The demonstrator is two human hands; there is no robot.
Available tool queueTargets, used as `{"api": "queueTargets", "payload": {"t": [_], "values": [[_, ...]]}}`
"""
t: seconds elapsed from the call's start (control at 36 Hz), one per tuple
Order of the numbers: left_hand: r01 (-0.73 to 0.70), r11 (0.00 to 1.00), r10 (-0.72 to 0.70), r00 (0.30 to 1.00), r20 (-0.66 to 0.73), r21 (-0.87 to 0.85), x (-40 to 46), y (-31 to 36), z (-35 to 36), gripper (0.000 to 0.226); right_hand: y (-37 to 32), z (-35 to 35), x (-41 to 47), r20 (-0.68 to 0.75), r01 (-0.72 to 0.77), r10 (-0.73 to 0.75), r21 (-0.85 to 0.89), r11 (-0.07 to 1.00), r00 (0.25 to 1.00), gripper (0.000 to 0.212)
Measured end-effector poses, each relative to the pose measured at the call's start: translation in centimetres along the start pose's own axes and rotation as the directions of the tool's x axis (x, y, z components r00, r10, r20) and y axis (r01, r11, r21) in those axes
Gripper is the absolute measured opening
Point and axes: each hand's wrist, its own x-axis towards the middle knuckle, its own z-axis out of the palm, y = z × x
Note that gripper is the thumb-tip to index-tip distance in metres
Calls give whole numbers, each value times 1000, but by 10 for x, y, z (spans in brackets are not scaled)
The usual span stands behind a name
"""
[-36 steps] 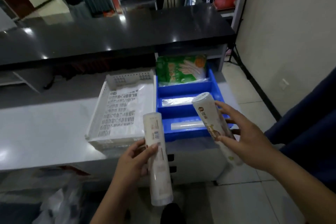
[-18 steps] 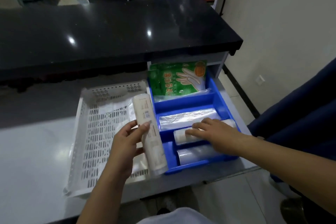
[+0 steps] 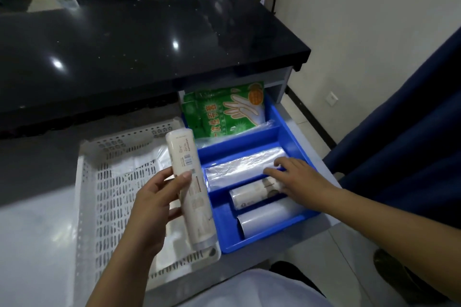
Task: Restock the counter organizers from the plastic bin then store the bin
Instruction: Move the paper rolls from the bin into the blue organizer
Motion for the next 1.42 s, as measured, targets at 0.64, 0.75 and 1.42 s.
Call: {"api": "queueTargets", "payload": {"t": [0.64,0.75,1.42], "values": [[-149,819,11,970,244,554,15,24,104,43,8,-28,-103,-12,-445,617,681,581,787,52],[-294,473,19,946,324,831,25,5,147,52,-8,-15,-121,50,-396,600,794,462,799,45],[-398,78,22,917,398,914,37,-38,202,27,9,-24,-130,181,-443,440,649,618,880,73]]}}
